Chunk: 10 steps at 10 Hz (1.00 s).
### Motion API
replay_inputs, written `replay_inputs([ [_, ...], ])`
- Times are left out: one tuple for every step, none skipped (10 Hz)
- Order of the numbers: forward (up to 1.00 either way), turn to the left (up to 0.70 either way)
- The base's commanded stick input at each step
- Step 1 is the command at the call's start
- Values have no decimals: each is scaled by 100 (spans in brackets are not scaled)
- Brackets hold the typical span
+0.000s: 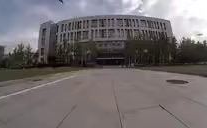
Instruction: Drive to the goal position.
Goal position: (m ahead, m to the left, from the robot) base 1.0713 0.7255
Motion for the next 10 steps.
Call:
replay_inputs([
  [51, 0],
  [51, 0],
  [51, 0],
  [51, 0],
  [51, 0],
  [51, 0],
  [51, 0],
  [52, 0],
  [52, 0],
  [52, 0],
])
